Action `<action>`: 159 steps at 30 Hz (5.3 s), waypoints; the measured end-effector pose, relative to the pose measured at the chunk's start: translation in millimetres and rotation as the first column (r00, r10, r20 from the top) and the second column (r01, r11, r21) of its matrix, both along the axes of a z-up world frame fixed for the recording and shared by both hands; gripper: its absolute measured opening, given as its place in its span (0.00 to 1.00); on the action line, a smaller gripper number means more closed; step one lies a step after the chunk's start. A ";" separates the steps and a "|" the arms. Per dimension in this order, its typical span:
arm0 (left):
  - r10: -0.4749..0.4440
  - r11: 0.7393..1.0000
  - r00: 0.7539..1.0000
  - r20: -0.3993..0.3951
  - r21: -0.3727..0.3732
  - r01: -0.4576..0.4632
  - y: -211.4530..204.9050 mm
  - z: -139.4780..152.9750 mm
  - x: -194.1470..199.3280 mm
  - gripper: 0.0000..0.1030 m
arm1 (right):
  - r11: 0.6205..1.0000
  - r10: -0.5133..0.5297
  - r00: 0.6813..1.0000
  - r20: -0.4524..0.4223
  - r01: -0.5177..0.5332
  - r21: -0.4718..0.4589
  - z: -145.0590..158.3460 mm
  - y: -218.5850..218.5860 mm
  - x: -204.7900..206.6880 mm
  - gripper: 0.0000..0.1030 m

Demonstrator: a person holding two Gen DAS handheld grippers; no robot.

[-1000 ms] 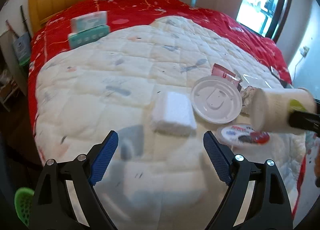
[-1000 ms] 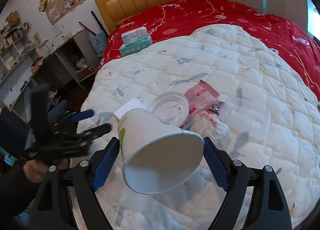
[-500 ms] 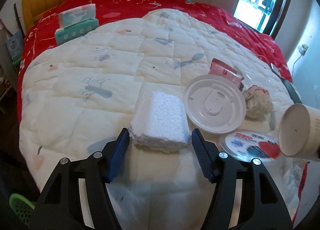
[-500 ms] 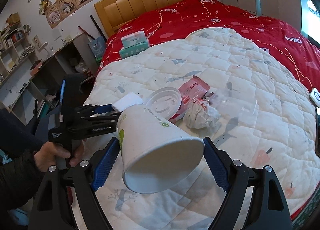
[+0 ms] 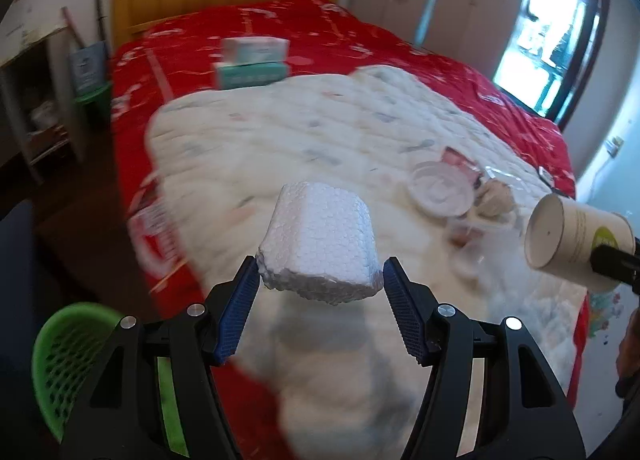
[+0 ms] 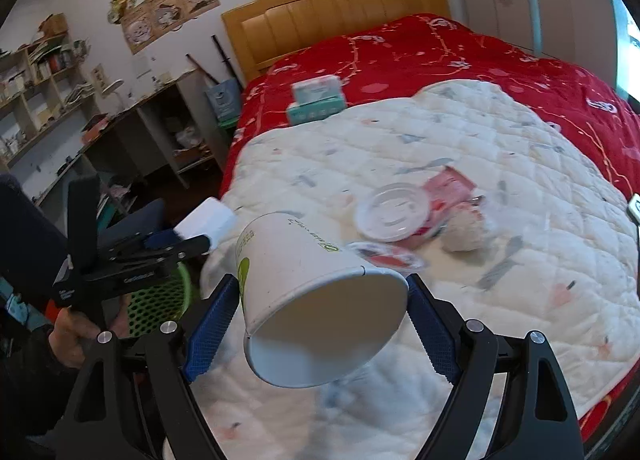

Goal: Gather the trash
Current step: 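Carry the foam block and paper cup to the green wastebasket and release both, then grasp the strawberry yogurt cup with the right tool, then lift the yogurt cup with the right tool while the left tool grasps the clear round lid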

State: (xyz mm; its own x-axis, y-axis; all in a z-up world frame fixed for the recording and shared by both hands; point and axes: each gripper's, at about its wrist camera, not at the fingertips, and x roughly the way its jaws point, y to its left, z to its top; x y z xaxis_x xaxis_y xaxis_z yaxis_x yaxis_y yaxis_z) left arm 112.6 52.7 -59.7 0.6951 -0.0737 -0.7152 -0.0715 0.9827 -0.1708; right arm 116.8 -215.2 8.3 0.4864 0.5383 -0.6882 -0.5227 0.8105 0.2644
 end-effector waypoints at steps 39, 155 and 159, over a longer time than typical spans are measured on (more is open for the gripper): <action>0.453 0.885 0.879 -0.148 -0.045 -0.464 179.6 -57.2 -210.0 0.75 | 0.933 0.361 0.930 -0.069 -0.360 0.030 -17.2 202.6 -79.8 0.78; 0.008 1.000 0.999 -0.052 0.000 -0.008 -2.8 -12.0 -70.9 0.83 | 0.957 -0.286 0.939 -0.190 0.291 0.001 -25.2 -41.3 68.5 0.86; -0.083 0.996 0.996 -0.035 0.013 0.084 -38.5 -8.1 -49.9 0.83 | 0.950 -0.300 0.936 -0.183 0.310 0.031 -19.5 -62.6 57.1 0.86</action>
